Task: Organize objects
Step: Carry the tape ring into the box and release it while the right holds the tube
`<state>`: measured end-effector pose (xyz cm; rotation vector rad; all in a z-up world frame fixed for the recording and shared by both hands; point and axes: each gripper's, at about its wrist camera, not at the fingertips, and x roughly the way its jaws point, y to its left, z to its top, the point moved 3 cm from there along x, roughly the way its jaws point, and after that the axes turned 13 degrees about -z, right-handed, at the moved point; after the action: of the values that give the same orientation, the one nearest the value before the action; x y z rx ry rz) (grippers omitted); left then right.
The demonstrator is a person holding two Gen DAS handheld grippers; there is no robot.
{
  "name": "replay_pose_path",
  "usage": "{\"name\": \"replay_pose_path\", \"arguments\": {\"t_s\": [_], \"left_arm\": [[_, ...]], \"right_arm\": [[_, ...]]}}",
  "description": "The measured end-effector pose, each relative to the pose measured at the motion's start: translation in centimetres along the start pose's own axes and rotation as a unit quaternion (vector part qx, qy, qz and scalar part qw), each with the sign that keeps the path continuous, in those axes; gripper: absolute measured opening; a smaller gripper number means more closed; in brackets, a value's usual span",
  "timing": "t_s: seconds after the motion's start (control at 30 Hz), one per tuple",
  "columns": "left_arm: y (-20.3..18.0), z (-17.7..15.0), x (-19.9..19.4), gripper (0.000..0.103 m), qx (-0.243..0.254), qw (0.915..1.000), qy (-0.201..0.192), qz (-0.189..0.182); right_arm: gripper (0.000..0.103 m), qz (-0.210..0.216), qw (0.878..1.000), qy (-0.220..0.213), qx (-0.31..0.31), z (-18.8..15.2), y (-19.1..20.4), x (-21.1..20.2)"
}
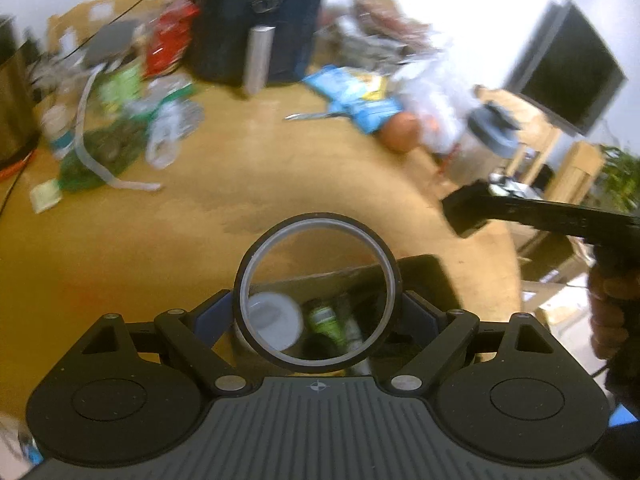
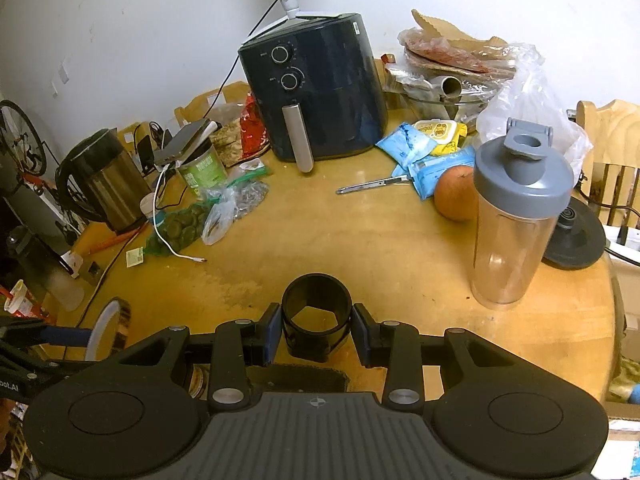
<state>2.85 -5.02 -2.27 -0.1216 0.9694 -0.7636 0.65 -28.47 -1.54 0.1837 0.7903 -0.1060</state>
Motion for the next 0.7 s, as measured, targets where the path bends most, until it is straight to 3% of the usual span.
{"name": "replay_pose_path", "arguments": {"t_s": [0.1,0.2,0.47,0.7], "left_arm": [[-1.7,0.2,0.1,0.090,0.042,0.9989,-0.016,-0.016],[-2.7,-0.2,1.1,0.091,0.057,0.9983,-0.002,-0.012],[-3.1,-1.2,1.5,0.091,0.054,0.9982,0.020,-0.019],[-2.0,-1.7,1.0,0.091,0.016,0.9995,0.027,-0.005]], "right_arm": [[0.040,0.002,1.000,-0.002,0.003,-0.3,-0.2,-0.5],[0.040,0.001,1.000,-0.002,0.007,-0.7,-0.4,-0.8],[0.040,0.004,1.000,0.001,0.014,-1.8,-0.7,-1.6],[0.040,0.015,1.000,0.008,0.007,-2.4,0.0,-1.9]]}}
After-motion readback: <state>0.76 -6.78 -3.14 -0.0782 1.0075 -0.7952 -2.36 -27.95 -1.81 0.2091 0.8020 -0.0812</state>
